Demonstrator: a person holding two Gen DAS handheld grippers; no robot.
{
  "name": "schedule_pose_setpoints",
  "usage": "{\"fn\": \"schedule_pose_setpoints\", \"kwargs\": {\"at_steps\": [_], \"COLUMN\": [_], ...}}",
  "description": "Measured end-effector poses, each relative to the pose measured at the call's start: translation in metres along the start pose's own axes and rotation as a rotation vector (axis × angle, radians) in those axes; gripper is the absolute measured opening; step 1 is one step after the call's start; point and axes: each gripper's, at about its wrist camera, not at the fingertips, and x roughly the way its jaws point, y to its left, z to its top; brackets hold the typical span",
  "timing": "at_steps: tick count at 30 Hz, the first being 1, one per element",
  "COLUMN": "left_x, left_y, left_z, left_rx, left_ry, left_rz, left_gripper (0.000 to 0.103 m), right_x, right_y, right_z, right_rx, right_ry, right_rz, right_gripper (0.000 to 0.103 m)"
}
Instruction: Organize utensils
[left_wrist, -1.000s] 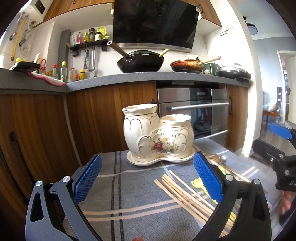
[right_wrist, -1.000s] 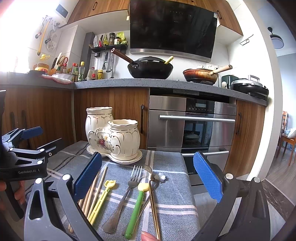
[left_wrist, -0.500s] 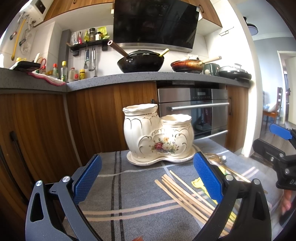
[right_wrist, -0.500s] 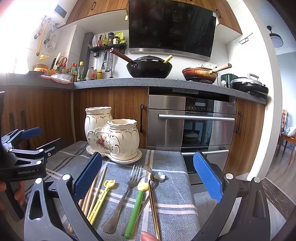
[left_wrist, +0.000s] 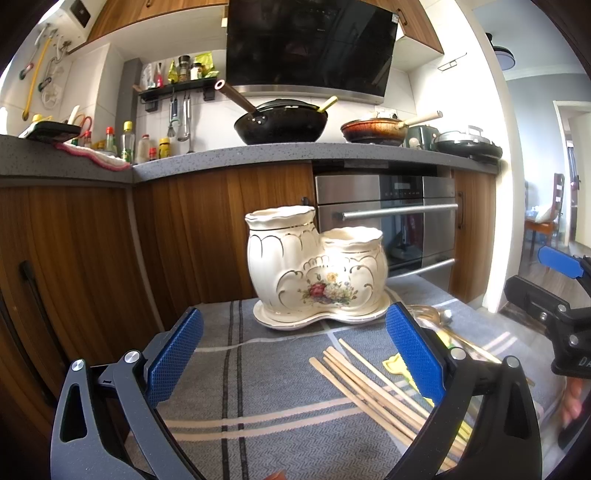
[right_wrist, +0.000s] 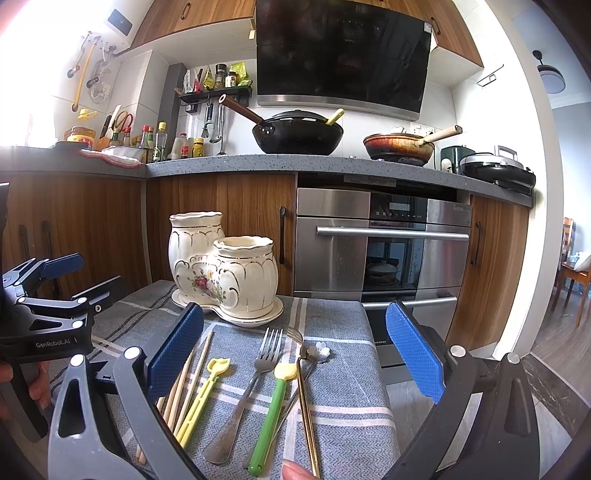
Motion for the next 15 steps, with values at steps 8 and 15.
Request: {"fn": "schedule_pose_setpoints", "kwargs": {"at_steps": [8, 15], "left_x": [0.010, 0.025], "left_y": [-0.002, -0.005], "left_z": [-0.003, -0.009], "left_rx": [0.030, 0.069], "left_ry": [0.052, 0.153], "left_rz": [-0.004, -0.020], "left_gripper": [0.098, 0.098], "right_x": [0.022, 0.050], "right_y": [-0.016, -0.033], "right_z": [0.001, -0.005], "right_rx": [0.067, 0.101], "right_ry": [0.127, 0.310], "right_rz": [-0.019, -0.026], "right_gripper": [0.098, 0.098]}}
